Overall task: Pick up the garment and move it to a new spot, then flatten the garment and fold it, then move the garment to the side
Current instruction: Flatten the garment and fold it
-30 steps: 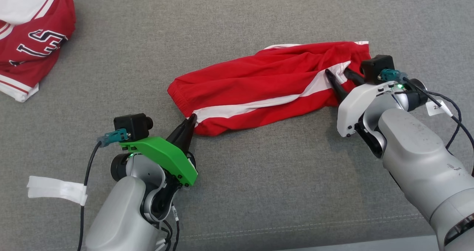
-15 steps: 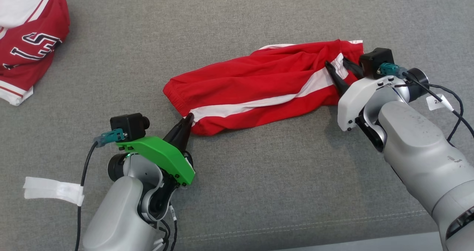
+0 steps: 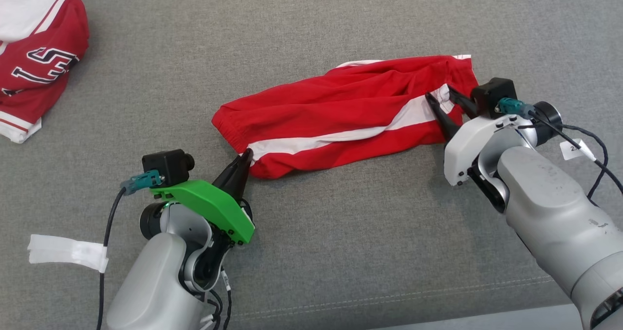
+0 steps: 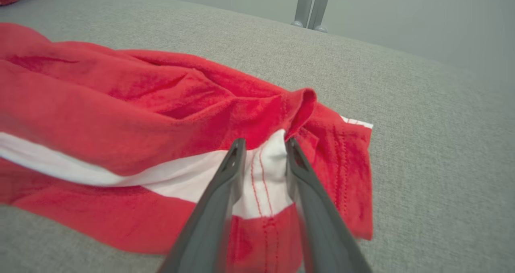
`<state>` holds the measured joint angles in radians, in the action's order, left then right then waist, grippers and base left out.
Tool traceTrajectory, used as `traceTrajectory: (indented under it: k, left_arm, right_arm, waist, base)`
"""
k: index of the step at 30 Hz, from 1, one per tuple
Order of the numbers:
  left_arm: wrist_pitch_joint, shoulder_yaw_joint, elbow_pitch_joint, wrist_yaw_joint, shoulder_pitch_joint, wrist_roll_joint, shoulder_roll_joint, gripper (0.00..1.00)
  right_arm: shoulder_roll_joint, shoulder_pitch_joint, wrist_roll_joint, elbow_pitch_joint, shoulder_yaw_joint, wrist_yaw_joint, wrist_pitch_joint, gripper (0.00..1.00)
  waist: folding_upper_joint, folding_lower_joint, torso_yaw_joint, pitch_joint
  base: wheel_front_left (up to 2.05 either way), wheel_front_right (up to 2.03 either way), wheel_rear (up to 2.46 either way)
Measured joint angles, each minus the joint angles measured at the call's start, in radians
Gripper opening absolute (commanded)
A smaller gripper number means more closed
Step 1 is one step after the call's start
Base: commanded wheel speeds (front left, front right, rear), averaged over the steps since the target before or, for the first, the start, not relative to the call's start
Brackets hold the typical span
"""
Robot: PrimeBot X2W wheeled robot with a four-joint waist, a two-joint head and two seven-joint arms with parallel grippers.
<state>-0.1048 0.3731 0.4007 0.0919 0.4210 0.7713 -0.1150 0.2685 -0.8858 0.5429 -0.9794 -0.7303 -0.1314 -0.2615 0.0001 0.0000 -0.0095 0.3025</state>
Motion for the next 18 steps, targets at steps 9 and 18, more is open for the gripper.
traceTrajectory:
  k: [9,18]
  left_arm:
    - [0.000,0.002,-0.009,-0.006,-0.005,0.003,-0.005,0.00]
    - [0.000,0.011,-0.011,-0.008,-0.001,0.008,-0.003,0.00]
  right_arm:
    - [0.012,0.048,-0.012,0.073,0.026,0.000,0.016,0.46]
    - [0.016,0.017,-0.063,0.044,0.057,0.000,0.041,0.00]
  waist:
    - [0.0000,-0.0001,-0.008,0.001]
    - [0.0000,-0.0001,0.008,0.009]
  base:
    - [0.00,0.00,0.00]
    - [0.00,0.00,0.00]
